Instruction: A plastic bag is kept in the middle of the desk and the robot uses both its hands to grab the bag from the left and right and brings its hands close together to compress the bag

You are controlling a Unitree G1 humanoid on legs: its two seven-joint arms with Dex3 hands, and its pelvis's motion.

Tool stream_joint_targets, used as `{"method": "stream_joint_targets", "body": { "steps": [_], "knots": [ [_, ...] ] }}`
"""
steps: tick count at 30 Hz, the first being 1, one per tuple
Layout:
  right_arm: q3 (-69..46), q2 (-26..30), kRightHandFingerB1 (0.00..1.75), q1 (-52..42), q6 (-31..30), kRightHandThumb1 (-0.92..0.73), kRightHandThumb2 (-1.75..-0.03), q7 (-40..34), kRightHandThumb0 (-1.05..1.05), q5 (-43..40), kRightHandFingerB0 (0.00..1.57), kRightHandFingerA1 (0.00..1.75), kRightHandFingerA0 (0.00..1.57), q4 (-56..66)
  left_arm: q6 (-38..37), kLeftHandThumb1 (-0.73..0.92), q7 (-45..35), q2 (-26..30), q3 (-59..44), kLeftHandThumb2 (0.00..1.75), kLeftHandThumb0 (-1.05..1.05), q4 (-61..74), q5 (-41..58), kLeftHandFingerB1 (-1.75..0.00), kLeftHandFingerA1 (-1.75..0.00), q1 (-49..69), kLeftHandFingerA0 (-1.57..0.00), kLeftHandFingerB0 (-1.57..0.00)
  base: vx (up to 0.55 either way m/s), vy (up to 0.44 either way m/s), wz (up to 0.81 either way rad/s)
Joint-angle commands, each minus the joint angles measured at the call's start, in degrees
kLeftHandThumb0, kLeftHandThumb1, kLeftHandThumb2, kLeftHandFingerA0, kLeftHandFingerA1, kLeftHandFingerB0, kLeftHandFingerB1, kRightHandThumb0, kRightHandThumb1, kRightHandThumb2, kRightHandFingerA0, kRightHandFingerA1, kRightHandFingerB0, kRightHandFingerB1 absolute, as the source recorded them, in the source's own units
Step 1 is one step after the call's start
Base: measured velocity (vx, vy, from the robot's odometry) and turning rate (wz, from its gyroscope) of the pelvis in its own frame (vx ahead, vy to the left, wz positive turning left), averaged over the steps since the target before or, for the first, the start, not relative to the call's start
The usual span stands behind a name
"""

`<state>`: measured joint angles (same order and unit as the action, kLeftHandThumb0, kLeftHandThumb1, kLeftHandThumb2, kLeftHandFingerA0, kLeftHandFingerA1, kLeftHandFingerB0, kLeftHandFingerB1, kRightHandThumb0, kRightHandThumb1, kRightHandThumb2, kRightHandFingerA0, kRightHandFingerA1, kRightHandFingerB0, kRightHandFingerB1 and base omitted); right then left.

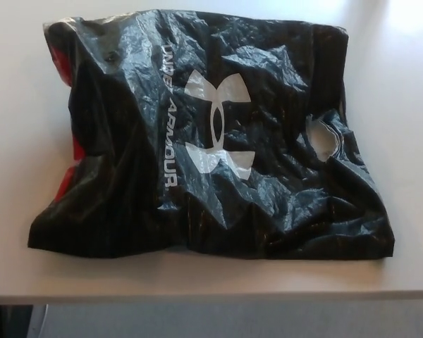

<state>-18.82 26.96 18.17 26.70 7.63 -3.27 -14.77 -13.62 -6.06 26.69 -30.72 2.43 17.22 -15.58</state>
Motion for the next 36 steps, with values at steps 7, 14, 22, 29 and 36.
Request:
{"method": "stream_joint_targets", "body": {
  "steps": [7,14,22,29,36],
  "knots": [
    [-9.53,-4.77,0.26,-37.61,4.64,-0.86,-0.69,5.91,-0.71,-10.4,0.12,0.32,0.14,29.14,-10.01,0.92,-8.85,-13.02,-8.57,0.69,-0.71,20.01,10.86,-0.27,-0.33,33.71,-0.26,-0.2,0.0,0.0,0.0],
    [-3.41,-10.41,0.38,-44.47,11.83,-0.66,-0.99,6.67,-0.7,-5.54,0.06,0.41,0.0,16.62,-21.26,0.59,-17.06,-23.91,-5.12,1.15,-0.33,7.86,10.36,-0.47,-0.48,46.15,-0.01,0.0,0.0,0.0,0.0],
    [-0.34,-11.88,0.41,-45.61,17.79,-0.63,-0.97,5.25,-0.67,0.47,0.01,0.42,0.0,5.72,-25.97,0.62,-22.61,-28.39,-3.23,1.16,-0.32,-9.42,11.93,-0.48,-0.48,45.81,-0.01,0.0,0.0,0.0,0.0],
    [2.87,-12.53,0.22,-43.77,13.34,-0.92,-0.73,7.23,-0.56,-3.86,0.08,0.29,0.09,2.59,-26.03,0.61,-23.34,-27.76,-1.58,1.15,-0.33,-15.2,11.13,-0.47,-0.48,42.71,-0.01,0.0,0.0,0.0,0.0],
    [4.33,-12.77,0.25,-44.07,7.38,-0.78,-1.07,8.6,-0.72,-7.11,0.08,0.34,0.01,4.58,-26.33,0.62,-25.03,-25.62,-1.58,1.16,-0.32,-18.72,12.15,-0.47,-0.48,40.96,-0.01,0.0,0.0,0.0,0.0]
  ]
}}
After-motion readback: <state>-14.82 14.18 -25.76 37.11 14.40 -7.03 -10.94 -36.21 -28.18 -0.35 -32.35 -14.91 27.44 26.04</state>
